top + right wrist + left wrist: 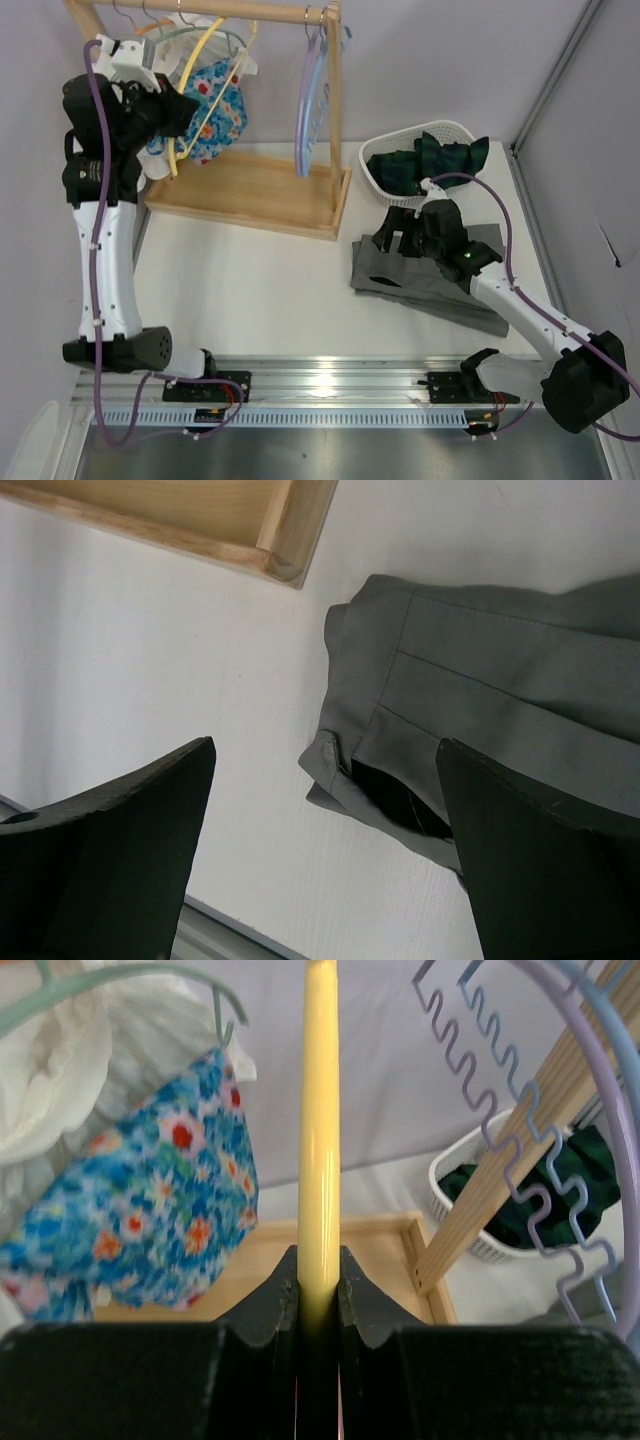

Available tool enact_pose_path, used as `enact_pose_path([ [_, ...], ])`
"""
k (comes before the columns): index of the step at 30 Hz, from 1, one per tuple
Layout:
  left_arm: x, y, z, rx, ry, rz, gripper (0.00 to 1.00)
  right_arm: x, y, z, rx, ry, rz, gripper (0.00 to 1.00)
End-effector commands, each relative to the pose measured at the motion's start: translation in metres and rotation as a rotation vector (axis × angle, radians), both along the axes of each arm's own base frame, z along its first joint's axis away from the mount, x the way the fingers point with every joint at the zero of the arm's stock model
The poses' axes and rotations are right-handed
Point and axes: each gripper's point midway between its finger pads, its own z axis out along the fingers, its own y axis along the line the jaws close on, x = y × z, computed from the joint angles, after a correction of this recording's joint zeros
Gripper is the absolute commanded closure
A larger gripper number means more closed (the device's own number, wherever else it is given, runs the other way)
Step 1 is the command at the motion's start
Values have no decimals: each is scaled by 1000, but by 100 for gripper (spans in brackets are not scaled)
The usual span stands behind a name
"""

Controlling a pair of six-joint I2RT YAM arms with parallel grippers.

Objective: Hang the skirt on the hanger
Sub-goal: Grab a hanger with the left arm

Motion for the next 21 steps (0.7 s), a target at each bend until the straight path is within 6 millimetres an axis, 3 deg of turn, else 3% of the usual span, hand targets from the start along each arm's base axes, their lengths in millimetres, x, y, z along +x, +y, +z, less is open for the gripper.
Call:
enact_pose_path([
  [1, -52, 3, 34, -5, -128, 42, 100, -2, -4, 3, 16, -5, -38, 1],
  [3, -67, 4, 30, -2, -130, 53, 100, -3, -4, 3, 15, -1, -39, 1],
  [4, -66, 6, 6, -3, -77, 61, 100, -4, -5, 3, 13, 3, -40, 1],
  [5, -84, 5, 10, -2, -99, 64, 100, -5, -5, 3, 10, 7, -38, 1],
  [7, -95, 3, -7, -14, -66, 62, 100, -7, -6, 4, 5, 6, -36, 1],
  [8, -97, 3, -30, -20, -2, 64, 100, -8, -7, 6, 7, 5, -36, 1],
  [10, -113, 6, -39, -37, 22, 92, 100, -10, -8, 7, 10, 5, -38, 1],
  [11, -115, 6, -69, -41, 101, 97, 100, -7, -15, 8, -5, -9, -76, 1],
  [13, -138, 10, -75, -51, 95, 132, 100, -7, -18, 8, -6, -10, -93, 1],
  [16, -165, 15, -117, -86, 182, 190, 100, -4, -19, 3, -20, -7, -103, 1],
  [19, -190, 7, -148, -145, 253, 179, 100, 0, -12, -7, -27, 10, -88, 1],
  [21, -203, -2, -159, -177, 274, 146, 100, 3, -6, -13, -42, 10, -77, 1],
])
